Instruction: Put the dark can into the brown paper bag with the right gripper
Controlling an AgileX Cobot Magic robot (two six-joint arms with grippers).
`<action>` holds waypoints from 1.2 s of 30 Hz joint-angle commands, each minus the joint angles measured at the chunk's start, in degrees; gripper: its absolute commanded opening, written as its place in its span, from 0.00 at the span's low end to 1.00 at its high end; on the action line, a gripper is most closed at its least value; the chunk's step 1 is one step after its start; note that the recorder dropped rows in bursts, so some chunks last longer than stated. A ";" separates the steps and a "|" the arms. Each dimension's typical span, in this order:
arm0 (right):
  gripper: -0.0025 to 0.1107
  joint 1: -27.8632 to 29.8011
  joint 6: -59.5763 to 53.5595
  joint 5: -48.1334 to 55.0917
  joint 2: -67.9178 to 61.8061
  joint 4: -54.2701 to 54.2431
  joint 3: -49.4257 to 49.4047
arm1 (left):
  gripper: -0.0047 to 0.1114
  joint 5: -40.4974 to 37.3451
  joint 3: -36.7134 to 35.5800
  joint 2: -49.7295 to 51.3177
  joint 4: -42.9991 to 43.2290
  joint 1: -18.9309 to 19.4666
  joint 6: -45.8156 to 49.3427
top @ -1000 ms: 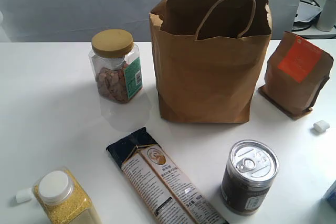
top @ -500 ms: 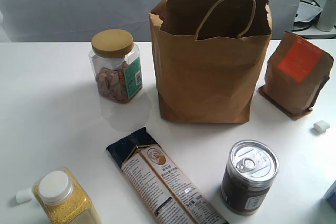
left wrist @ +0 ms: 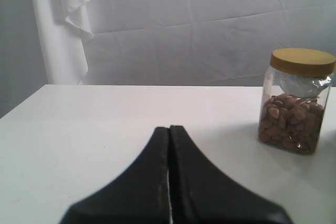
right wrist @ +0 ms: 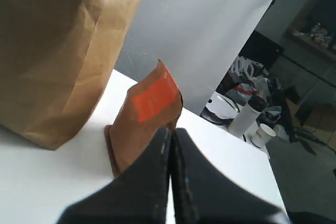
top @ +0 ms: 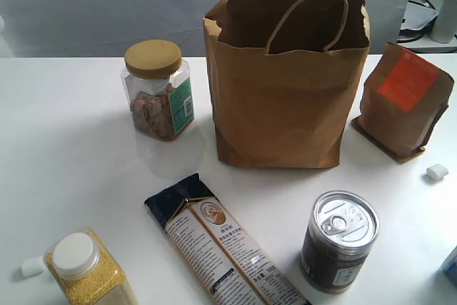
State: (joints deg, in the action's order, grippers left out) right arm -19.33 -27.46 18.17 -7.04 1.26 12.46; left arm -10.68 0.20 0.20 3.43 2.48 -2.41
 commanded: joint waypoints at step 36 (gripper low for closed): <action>0.57 -29.28 57.08 48.90 -67.46 8.36 54.04 | 0.04 0.19 -0.20 -0.20 0.15 -0.35 -0.20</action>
State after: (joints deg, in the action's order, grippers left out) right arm -47.73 26.07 65.88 -72.44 11.13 66.18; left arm -10.68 0.20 0.20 3.43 2.48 -2.41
